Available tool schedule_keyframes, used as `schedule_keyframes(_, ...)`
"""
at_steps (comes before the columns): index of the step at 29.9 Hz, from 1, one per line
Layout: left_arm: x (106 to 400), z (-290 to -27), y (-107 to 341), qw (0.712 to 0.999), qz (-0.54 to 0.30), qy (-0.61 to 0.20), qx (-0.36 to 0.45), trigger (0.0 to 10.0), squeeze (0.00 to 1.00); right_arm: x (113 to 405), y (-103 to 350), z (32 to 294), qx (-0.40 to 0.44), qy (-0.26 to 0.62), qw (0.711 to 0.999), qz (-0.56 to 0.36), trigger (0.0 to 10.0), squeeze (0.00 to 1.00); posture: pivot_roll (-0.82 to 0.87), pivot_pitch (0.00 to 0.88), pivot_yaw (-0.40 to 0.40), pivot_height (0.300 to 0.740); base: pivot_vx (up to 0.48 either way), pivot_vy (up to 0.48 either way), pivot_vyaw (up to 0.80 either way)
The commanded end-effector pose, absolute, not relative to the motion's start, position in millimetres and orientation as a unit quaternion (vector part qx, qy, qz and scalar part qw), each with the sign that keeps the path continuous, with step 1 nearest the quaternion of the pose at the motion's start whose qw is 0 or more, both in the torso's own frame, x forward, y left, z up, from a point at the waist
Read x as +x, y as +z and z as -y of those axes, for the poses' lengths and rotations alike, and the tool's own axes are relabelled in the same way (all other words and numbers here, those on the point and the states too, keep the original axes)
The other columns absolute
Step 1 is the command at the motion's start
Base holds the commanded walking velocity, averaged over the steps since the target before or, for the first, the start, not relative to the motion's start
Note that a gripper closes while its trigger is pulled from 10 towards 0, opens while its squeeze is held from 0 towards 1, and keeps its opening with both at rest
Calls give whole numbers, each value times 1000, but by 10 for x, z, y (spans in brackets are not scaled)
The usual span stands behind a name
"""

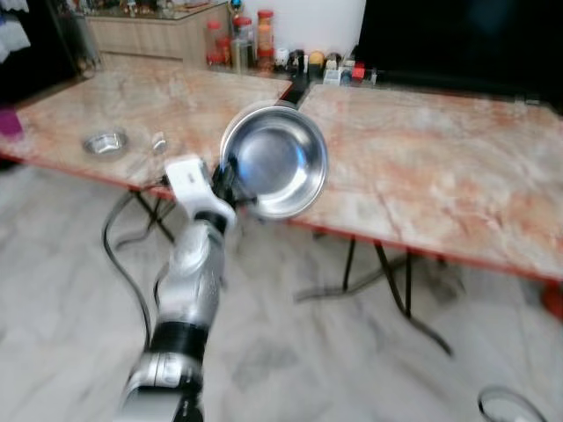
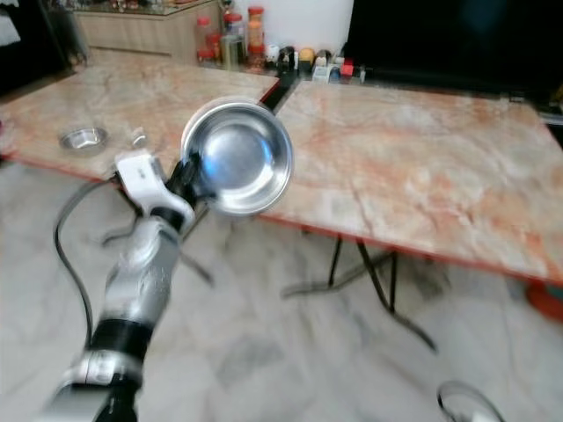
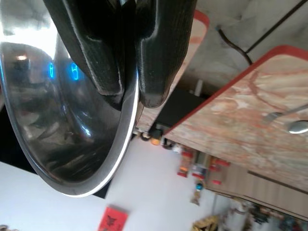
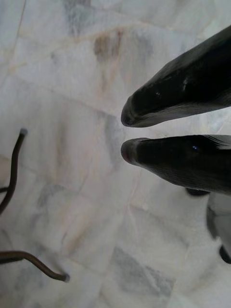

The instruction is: Setting the table

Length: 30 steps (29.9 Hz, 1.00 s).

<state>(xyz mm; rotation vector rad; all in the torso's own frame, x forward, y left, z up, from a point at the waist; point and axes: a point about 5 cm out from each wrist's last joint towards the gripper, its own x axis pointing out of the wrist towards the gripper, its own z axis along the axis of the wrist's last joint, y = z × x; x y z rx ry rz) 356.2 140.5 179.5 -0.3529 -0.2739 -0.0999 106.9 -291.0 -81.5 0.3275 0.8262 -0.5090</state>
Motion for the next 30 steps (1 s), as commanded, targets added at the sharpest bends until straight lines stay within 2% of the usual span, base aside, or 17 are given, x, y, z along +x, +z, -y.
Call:
schedule_keyframes(1,3573,-1288,1842,972,137,-70,-177,10000,0,1040,-808,2951,159,-255,868,-396,10000,0,26,0,-29,740,0,-334,-800)
schedule_keyframes(8,3599,-1304,1823,974,125,-79,-170,10000,0,1052,-803,2953,156,-254,870,-394,10000,0,27,0,-29,740,0,-321,0)
schedule_keyframes(11,3628,-1292,1772,980,98,-95,-147,10000,0,1060,-799,2955,156,-254,871,-391,10000,0,26,0,-29,740,0,0,0)
schedule_keyframes(15,3626,-1353,1794,975,109,-83,-176,10000,0,1062,-798,2956,156,-254,871,-391,10000,0,23,0,-29,740,0,0,0)
schedule_keyframes(20,3636,-1362,1804,977,105,-84,-167,10000,0,1060,-801,2953,157,-255,869,-392,10000,0,28,0,-31,740,0,0,0)
schedule_keyframes(24,3638,-1363,1802,977,104,-82,-166,10000,0,1060,-801,2952,159,-256,869,-391,10000,0,24,0,-31,740,304,0,-703)
schedule_keyframes(30,3643,-1358,1805,977,104,-81,-166,10000,0,1061,-799,2954,155,-254,871,-391,10000,0,25,0,-30,740,312,0,0)
